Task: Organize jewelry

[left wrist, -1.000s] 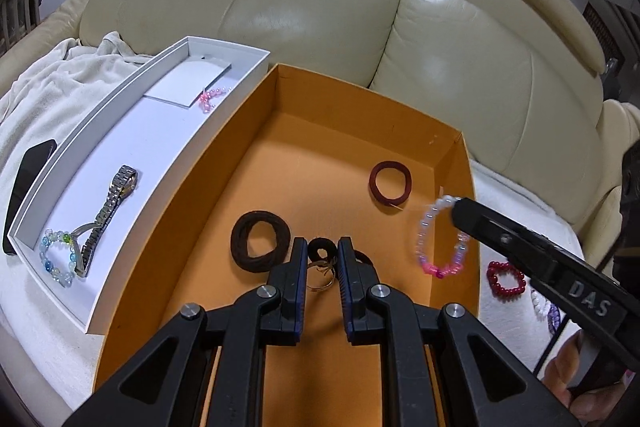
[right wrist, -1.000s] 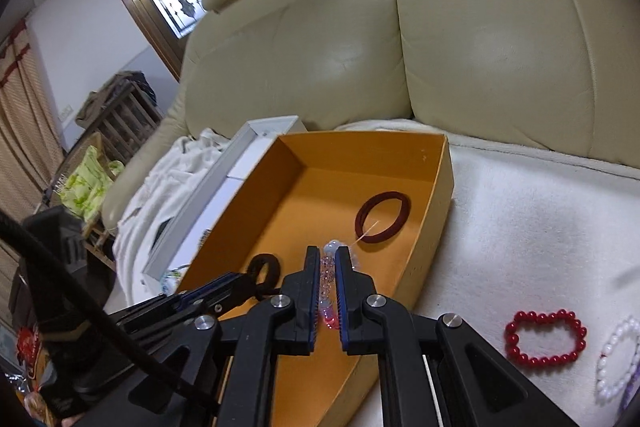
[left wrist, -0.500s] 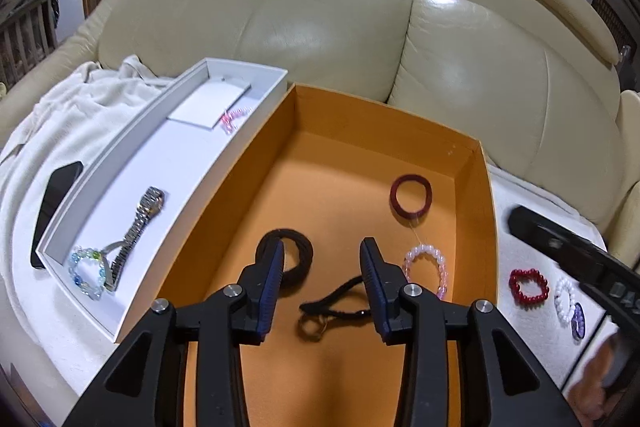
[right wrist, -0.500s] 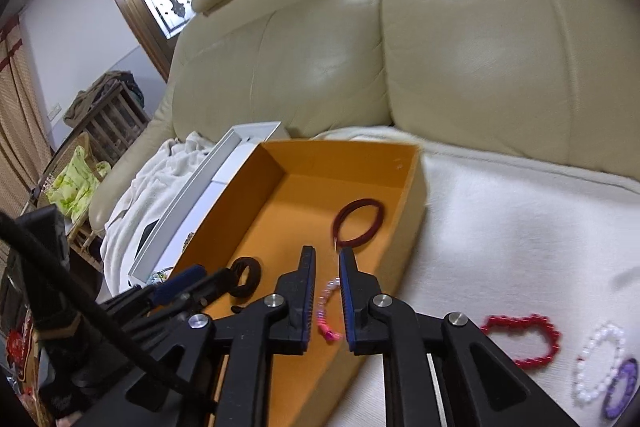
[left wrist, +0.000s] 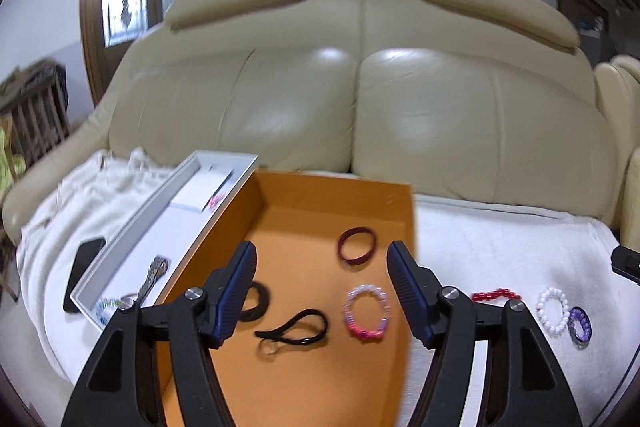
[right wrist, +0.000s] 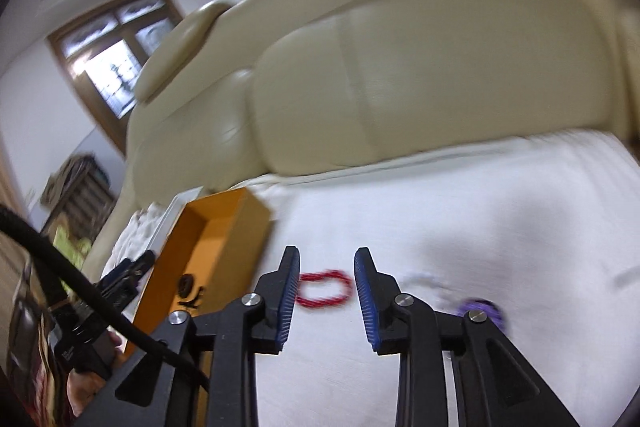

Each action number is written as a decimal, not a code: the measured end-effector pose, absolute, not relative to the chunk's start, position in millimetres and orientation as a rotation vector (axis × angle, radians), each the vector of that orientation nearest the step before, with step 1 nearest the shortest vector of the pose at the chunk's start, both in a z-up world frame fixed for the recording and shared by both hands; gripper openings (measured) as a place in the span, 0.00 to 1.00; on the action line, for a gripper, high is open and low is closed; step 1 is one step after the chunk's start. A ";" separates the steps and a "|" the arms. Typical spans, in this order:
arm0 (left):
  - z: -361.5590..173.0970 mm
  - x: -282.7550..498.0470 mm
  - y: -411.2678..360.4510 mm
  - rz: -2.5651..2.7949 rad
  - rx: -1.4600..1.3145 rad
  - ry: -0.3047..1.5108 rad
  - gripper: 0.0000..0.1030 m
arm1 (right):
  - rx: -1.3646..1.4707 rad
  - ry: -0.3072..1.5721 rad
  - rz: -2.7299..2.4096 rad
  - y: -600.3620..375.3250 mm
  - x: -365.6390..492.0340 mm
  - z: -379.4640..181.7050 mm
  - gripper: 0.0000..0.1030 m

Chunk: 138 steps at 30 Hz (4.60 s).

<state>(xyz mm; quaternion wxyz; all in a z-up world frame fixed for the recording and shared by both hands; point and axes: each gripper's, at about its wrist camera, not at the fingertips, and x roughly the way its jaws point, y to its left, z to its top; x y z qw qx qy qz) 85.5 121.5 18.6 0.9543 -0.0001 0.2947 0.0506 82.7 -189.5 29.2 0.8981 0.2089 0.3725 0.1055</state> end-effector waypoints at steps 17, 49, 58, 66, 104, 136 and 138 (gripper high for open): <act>-2.0 80.0 22.7 -0.033 0.214 0.606 0.69 | 0.517 0.971 0.147 -277.5 59.2 -25.9 0.64; -21.7 105.5 14.7 -0.064 0.164 0.728 0.69 | 0.188 1.036 0.128 -225.7 69.0 -65.2 0.50; -23.2 105.6 13.3 -0.068 0.175 0.739 0.69 | 0.314 1.016 0.088 -267.4 66.6 -55.4 0.50; -25.1 105.8 10.9 -0.079 0.188 0.751 0.69 | 0.473 0.989 -0.045 -321.2 63.9 -52.9 0.50; -47.0 118.6 -16.3 -0.157 0.285 0.794 0.69 | 0.085 0.994 -0.190 -247.6 109.8 -61.6 0.62; -72.1 147.9 -18.7 -0.187 0.176 0.932 0.77 | 0.161 0.980 -0.217 -276.2 100.1 -59.5 0.62; -71.6 147.3 -20.2 -0.189 0.176 0.927 0.77 | 0.160 0.978 -0.216 -276.0 99.2 -59.2 0.62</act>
